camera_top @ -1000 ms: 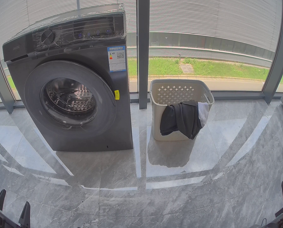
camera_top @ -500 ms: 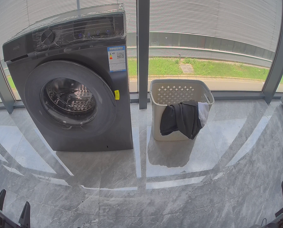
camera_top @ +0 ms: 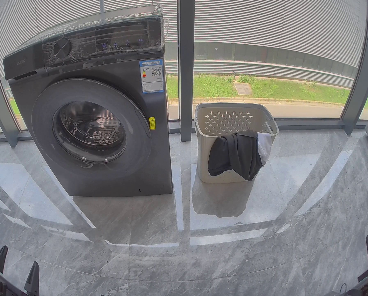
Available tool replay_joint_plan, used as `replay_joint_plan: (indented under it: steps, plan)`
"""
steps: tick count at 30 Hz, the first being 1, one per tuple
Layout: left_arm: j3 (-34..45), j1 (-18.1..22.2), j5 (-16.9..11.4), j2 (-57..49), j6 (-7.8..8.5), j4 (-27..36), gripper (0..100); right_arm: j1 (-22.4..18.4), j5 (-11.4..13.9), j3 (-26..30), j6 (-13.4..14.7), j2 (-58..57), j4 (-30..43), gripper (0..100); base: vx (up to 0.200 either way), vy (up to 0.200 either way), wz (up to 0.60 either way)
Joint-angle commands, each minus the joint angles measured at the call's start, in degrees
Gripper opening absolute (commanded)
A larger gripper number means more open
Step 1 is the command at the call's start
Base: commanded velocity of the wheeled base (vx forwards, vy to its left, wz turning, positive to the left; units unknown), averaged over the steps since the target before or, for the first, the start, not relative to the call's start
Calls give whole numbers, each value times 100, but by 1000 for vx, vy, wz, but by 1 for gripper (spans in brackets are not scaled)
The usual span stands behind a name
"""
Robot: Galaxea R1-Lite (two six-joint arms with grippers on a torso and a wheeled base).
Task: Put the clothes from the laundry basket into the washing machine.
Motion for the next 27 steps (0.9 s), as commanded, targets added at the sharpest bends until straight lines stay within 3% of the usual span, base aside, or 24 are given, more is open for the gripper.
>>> replay_joint_plan:
  steps: [1, 27]
  plan:
    - [101, -3, -1, -93, -4, -2, 100, 0, -2, 101, 7, -75, -4, 0, 0, 0, 0]
    - [101, 6, -1, -93, -4, -2, 100, 0, -11, 101, 7, -75, -4, 0, 0, 0, 0]
